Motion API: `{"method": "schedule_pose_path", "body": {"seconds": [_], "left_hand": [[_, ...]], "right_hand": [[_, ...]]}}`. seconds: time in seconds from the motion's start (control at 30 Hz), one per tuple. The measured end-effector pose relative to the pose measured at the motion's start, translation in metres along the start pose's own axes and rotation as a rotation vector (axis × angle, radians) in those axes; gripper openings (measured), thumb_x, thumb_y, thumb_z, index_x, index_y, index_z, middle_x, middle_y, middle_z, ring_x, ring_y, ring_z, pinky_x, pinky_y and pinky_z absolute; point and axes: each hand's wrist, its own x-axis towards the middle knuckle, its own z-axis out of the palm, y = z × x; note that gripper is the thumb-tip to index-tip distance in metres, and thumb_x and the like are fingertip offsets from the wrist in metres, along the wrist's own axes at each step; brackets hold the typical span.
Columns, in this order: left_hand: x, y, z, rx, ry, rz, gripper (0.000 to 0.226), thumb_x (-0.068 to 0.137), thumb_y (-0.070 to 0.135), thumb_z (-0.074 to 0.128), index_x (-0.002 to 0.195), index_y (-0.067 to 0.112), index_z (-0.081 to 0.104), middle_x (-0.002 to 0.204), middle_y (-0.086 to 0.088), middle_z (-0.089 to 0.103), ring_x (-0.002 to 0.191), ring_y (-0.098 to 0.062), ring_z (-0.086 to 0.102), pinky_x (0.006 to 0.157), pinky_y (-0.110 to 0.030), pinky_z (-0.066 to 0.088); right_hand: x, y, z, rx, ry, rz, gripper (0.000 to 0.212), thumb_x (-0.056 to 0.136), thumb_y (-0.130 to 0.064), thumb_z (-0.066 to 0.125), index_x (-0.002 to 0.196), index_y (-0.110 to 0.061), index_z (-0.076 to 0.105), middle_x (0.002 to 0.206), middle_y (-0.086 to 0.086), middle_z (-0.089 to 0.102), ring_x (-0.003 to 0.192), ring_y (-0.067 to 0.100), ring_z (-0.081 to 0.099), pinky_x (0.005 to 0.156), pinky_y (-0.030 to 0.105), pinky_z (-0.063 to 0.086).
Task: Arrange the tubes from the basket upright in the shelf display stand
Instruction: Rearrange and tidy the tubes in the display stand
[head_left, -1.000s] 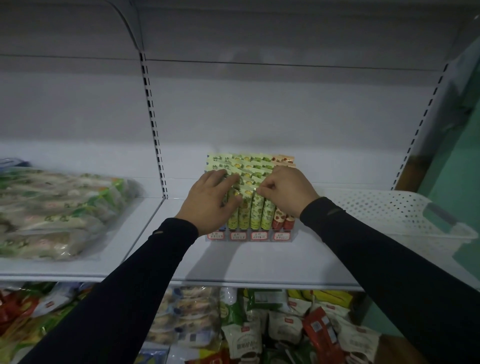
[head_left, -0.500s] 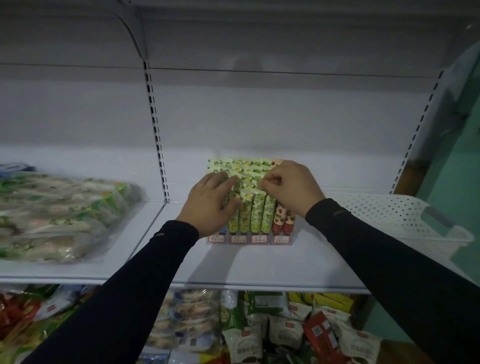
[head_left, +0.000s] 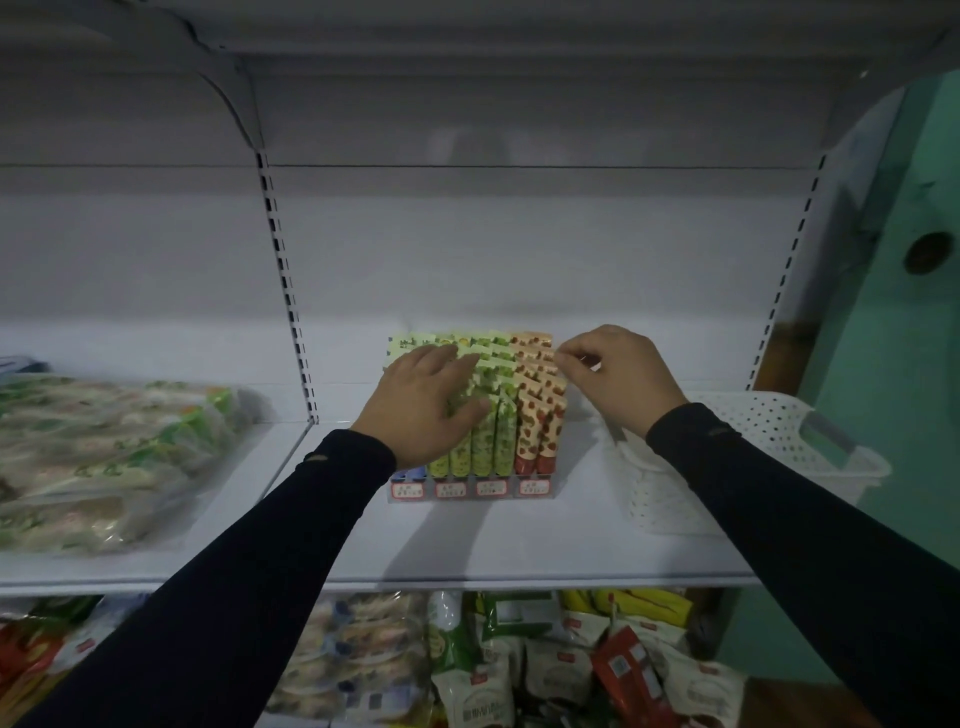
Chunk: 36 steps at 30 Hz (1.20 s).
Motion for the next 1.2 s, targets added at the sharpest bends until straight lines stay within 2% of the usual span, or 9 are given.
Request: {"method": "schedule_pose_path", "body": {"seconds": [0.13,0.2,0.3,0.4,0.47,0.63,0.8,1.0,1.2], "left_hand": [[0.014,0.009,0.0,0.048,-0.062,0.017,0.079,0.086,0.068,0.023,0.152,0.025,0.031,0.16,-0.005,0.028,0.148,-0.026,0.019,0.121,-0.043,0.014],[0.022,0.012,0.001,0.061,-0.078,0.022,0.076,0.089,0.067,0.027,0.153,0.026,0.03,0.16,-0.005,0.027,0.148,-0.026,0.018,0.122,-0.043,0.013],[0.034,0.013,0.003,0.06,-0.084,0.023,0.065,0.098,0.06,0.033,0.153,0.026,0.029,0.161,-0.004,0.026,0.149,-0.025,0.017,0.121,-0.041,0.012],[0.04,0.014,0.004,0.076,-0.097,0.045,0.07,0.094,0.062,0.023,0.153,0.026,0.03,0.16,-0.004,0.028,0.148,-0.024,0.019,0.121,-0.041,0.014],[0.042,0.015,0.005,0.089,-0.112,0.059,0.073,0.091,0.062,0.019,0.153,0.026,0.03,0.16,-0.003,0.029,0.148,-0.024,0.019,0.12,-0.041,0.013],[0.041,0.015,0.01,0.075,-0.151,0.056,0.057,0.103,0.053,0.027,0.154,0.028,0.026,0.162,-0.002,0.022,0.15,-0.023,0.013,0.119,-0.038,0.008],[0.041,0.016,0.011,0.056,-0.137,0.049,0.056,0.102,0.052,0.028,0.154,0.029,0.027,0.163,-0.001,0.021,0.15,-0.023,0.012,0.119,-0.038,0.008],[0.042,0.013,0.015,0.061,-0.134,0.05,0.061,0.1,0.059,0.024,0.153,0.029,0.028,0.162,-0.001,0.022,0.15,-0.022,0.013,0.119,-0.039,0.008],[0.041,0.013,0.015,0.052,-0.126,0.044,0.074,0.089,0.062,0.014,0.152,0.028,0.031,0.162,0.0,0.024,0.149,-0.022,0.014,0.119,-0.04,0.009]], "right_hand": [[0.007,0.008,0.0,-0.024,-0.042,-0.008,0.021,0.095,-0.027,0.059,0.1,-0.015,0.075,0.099,-0.001,0.068,0.086,0.008,0.054,0.077,0.018,0.035],[0.014,0.01,0.002,-0.043,-0.068,-0.017,0.023,0.096,-0.027,0.058,0.096,-0.013,0.076,0.088,-0.006,0.065,0.08,0.006,0.053,0.069,0.015,0.034],[0.026,0.009,0.006,-0.06,-0.105,-0.017,0.029,0.095,-0.03,0.06,0.069,-0.019,0.069,0.065,-0.015,0.054,0.061,0.0,0.05,0.059,0.015,0.032],[0.04,0.008,0.013,-0.078,-0.163,-0.01,0.048,0.092,-0.035,0.062,0.049,-0.02,0.051,0.045,-0.008,0.04,0.045,0.004,0.046,0.05,0.014,0.029],[0.047,0.005,0.016,-0.094,-0.22,0.006,0.05,0.091,-0.04,0.063,0.05,-0.014,0.049,0.047,-0.003,0.046,0.042,0.01,0.04,0.051,0.022,0.031],[0.055,-0.003,0.019,-0.188,-0.348,-0.003,0.044,0.093,-0.034,0.061,0.053,-0.017,0.054,0.054,-0.007,0.051,0.052,0.007,0.047,0.055,0.026,0.037],[0.06,-0.005,0.021,-0.195,-0.366,-0.007,0.036,0.091,-0.02,0.06,0.056,-0.009,0.055,0.063,0.008,0.058,0.059,0.02,0.054,0.067,0.032,0.048],[0.061,0.001,0.024,-0.198,-0.365,-0.012,0.025,0.091,-0.016,0.06,0.068,-0.007,0.066,0.065,-0.002,0.061,0.055,0.005,0.05,0.054,0.02,0.037],[0.064,0.004,0.025,-0.21,-0.38,-0.067,0.024,0.093,-0.02,0.059,0.082,-0.003,0.073,0.074,-0.006,0.06,0.061,0.005,0.051,0.054,0.016,0.034]]}}
